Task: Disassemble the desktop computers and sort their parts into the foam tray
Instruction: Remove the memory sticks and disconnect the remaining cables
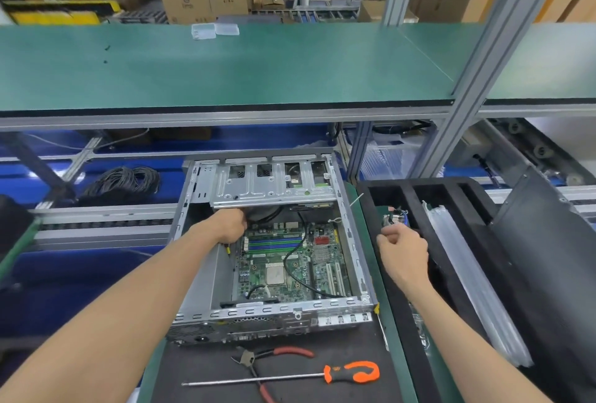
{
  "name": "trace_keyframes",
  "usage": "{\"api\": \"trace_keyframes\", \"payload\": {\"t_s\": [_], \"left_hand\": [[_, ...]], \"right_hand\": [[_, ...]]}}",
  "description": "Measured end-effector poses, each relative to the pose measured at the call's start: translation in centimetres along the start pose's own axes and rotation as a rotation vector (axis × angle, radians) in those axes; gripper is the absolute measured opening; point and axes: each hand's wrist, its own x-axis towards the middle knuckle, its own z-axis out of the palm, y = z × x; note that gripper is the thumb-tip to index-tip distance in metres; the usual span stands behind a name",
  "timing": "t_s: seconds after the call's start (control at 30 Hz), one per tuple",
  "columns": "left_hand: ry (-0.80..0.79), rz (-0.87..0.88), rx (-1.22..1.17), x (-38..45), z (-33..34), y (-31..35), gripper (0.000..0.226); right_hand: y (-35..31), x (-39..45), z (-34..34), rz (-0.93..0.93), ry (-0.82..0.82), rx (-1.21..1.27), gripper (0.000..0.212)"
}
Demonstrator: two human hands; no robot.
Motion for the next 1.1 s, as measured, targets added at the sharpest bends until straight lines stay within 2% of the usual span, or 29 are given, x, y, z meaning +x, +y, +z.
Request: {"api": "trace_keyframes", "payload": {"t_s": [0.1,0.17,0.23,0.3,0.33,0.4,0.47,0.53,0.6,0.7,0.77,0.83,0.97,1.03,1.1], "left_hand": [[-0.056,-0.022,0.05,0.0,-0.2,-0.2,0.041],[-0.082,-0.027,0.123,0.0,-0.4,-0.3,0.041],[-0.099,-0.023,0.235,0.3,-0.5,-0.4,0.03],[-0.113,-0.013,0.369,0.4,-0.6,-0.2,0.02],[-0.114,-0.01,0.415,0.6,-0.5,-0.3,0.02],[-0.116,-0.007,0.47,0.9,-0.3,-0.3,0.029],[-0.119,0.005,0.51,1.2,-0.2,-0.2,0.032],[-0.11,0.027,0.565,1.4,-0.1,0.1,0.032],[-0.108,0.047,0.59,1.4,-0.1,0.4,0.031],[-0.162,0.084,0.549,1.2,-0.1,0.8,0.02],[-0.176,0.152,0.478,1.4,-0.2,1.3,0.013],[-0.182,0.274,0.381,1.2,-0.4,2.3,0.023],[-0.117,0.51,0.158,0.0,0.1,5.3,0.021],[-0.106,0.57,0.13,-0.4,1.4,6.5,0.01],[-0.152,0.6,0.091,-0.5,2.7,7.2,0.012]], "right_hand": [[-2.9,-0.3,0.4,-0.212,0.175,0.152,0.012],[-4.8,-0.7,1.1,-0.399,0.173,0.135,0.014],[-6.4,-1.2,2.0,-0.578,0.103,0.058,0.012],[-7.8,-1.9,3.3,-0.674,-0.054,-0.05,0.006],[-8.4,-2.3,4.0,-0.675,-0.186,-0.128,0.006],[-9.1,-3.1,5.6,-0.602,-0.519,-0.318,0.013],[-9.3,-3.7,6.8,-0.486,-0.825,-0.498,0.03],[-8.7,-4.1,7.5,-0.443,-0.977,-0.6,0.028],[-8.1,-4.0,7.7,-0.458,-0.985,-0.637,0.019],[-7.8,-3.7,7.5,-0.448,-0.974,-0.621,0.024],[-8.0,-3.4,7.1,-0.395,-1.004,-0.554,0.014],[-8.6,-3.3,6.7,-0.397,-1.014,-0.492,0.006],[-9.8,-2.3,6.1,-0.672,-0.769,-0.59,0.017],[-10.2,-1.4,5.5,-0.884,-0.604,-0.705,0.019],[-10.3,-0.1,4.8,-1.075,-0.483,-0.809,0.018]]}}
